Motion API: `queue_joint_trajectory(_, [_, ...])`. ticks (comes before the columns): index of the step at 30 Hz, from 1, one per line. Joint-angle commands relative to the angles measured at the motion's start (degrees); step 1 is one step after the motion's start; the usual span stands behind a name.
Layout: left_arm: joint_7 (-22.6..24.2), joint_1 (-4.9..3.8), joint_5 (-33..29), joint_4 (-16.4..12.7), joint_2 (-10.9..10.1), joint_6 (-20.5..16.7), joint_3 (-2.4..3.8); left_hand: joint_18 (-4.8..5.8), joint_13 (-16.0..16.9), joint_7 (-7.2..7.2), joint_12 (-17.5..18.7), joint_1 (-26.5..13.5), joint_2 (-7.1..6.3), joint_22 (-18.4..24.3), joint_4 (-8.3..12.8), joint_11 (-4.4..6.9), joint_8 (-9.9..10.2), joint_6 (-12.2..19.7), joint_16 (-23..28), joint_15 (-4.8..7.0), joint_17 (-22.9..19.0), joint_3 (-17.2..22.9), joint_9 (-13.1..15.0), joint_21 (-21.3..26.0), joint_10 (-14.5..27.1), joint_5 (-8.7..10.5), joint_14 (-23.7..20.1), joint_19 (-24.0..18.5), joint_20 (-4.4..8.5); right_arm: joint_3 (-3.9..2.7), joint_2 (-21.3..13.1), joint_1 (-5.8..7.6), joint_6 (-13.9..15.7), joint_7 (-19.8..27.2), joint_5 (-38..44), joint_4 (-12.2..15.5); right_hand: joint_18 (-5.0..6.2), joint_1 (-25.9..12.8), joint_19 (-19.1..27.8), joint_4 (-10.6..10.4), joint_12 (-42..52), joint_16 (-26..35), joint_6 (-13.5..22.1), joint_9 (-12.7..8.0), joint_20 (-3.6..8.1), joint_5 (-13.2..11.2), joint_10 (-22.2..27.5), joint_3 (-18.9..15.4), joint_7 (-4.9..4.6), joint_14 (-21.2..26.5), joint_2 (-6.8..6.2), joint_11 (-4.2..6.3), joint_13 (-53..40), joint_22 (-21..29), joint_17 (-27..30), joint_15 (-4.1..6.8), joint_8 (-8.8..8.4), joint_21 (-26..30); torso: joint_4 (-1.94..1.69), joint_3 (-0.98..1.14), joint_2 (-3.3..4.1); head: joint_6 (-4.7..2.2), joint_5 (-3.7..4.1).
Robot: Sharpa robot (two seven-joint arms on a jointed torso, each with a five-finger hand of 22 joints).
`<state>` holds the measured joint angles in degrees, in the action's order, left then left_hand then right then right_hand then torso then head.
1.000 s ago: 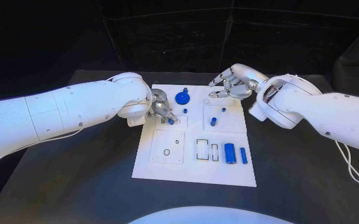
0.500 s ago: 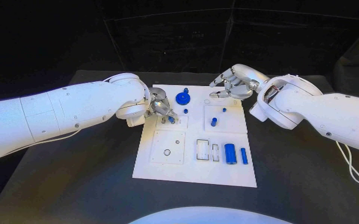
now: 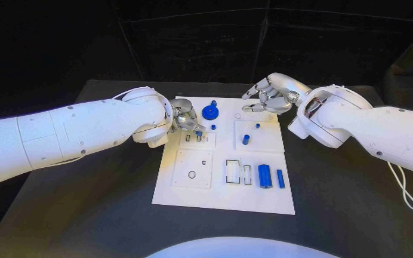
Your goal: Assemble the parts on the task board
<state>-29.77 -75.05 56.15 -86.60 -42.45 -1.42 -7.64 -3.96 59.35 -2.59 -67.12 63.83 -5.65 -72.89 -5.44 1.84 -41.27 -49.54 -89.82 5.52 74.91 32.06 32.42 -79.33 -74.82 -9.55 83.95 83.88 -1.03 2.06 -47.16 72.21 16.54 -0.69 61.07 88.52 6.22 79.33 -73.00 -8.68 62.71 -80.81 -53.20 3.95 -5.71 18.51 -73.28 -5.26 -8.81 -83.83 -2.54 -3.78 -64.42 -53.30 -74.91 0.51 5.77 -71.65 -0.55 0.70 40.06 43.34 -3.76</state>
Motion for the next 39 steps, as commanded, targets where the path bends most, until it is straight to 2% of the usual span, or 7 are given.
queue_joint_trajectory(1, [1.3,0.17,3.7,-0.3,-0.2,-3.0,-0.19,0.48,0.1,0.08,0.2,0.4,0.4,-0.1,9.5,-0.05,-0.4,0.3,-0.2,-0.28,15.1,9.8,0.1,0.0,-0.5,-0.24,6.1,0.0,-0.03,-0.03,0.0,0.12,-0.4,0.4,0.1,0.0,0.66,0.0,-0.1,0.1,-0.1,0.2,-0.3,0.0,0.51,0.1,-0.3,-0.3,0.17,-2.8,0.57,0.27,0.0,0.1,-0.5,0.4,0.36,0.2,-0.06,-0.02,-0.01,0.13,-0.11])
queue_joint_trajectory(10, [1.2,0.9,6.3,-0.2,-0.3,-2.8,-0.59,0.49,0.1,0.08,0.1,0.4,0.33,-0.1,9.6,-0.04,-0.4,0.2,-0.2,-0.27,15.1,10.0,0.1,0.0,-0.6,-0.27,6.1,0.1,-0.02,-0.03,-0.1,0.11,-0.5,0.5,0.1,-0.1,0.64,0.0,-0.1,0.0,0.0,0.2,-0.3,0.0,0.51,0.2,-0.3,-0.3,0.18,-2.8,0.6,0.28,-0.1,0.0,-0.6,0.41,0.38,0.2,0.09,-0.02,-0.02,0.34,-0.43])
queue_joint_trajectory(18, [1.2,1.59,6.9,0.0,0.0,-2.8,-0.74,0.49,0.1,0.08,0.1,0.5,0.31,-0.2,9.7,-0.04,-0.5,0.2,-0.2,-0.27,15.1,10.1,0.1,0.0,-0.6,-0.27,6.1,0.1,-0.02,-0.02,0.0,0.11,-0.5,0.5,0.1,-0.1,0.64,0.0,-0.1,0.0,0.0,0.2,-0.3,0.0,0.51,0.2,-0.3,-0.3,0.18,-2.8,0.6,0.28,-0.1,0.0,-0.6,0.41,0.38,0.2,0.06,-0.02,0.03,0.43,-0.43])
queue_joint_trajectory(23, [1.2,1.75,6.9,-0.1,0.1,-2.5,-0.76,0.5,0.1,0.08,0.1,0.5,0.3,-0.2,9.7,-0.04,-0.5,0.2,-0.2,-0.26,15.1,10.1,0.1,-0.1,-0.7,-0.28,6.1,0.1,-0.02,-0.02,0.0,0.11,-0.6,0.6,0.1,-0.2,0.64,0.0,-0.1,0.0,0.0,0.2,-0.3,0.0,0.51,0.2,-0.3,-0.3,0.18,-2.8,0.6,0.28,-0.1,0.0,-0.6,0.41,0.38,0.2,0.05,0.03,0.04,0.48,-0.4])
queue_joint_trajectory(39, [0.6,1.93,7.0,-0.3,0.2,-0.8,-0.78,0.51,0.3,0.07,0.0,0.4,0.29,-0.3,9.7,-0.04,-0.5,0.2,-0.2,-0.26,15.1,10.2,0.1,-0.1,-0.8,-0.28,6.1,0.1,-0.01,-0.02,0.0,0.11,-0.7,0.5,0.1,-0.2,0.64,0.0,-0.2,0.0,0.0,0.2,-0.3,0.0,0.52,0.2,-0.3,-0.4,0.19,-2.8,0.66,0.28,-0.1,0.0,-0.6,0.42,0.4,0.2,0.06,0.01,-0.03,0.7,-0.49])
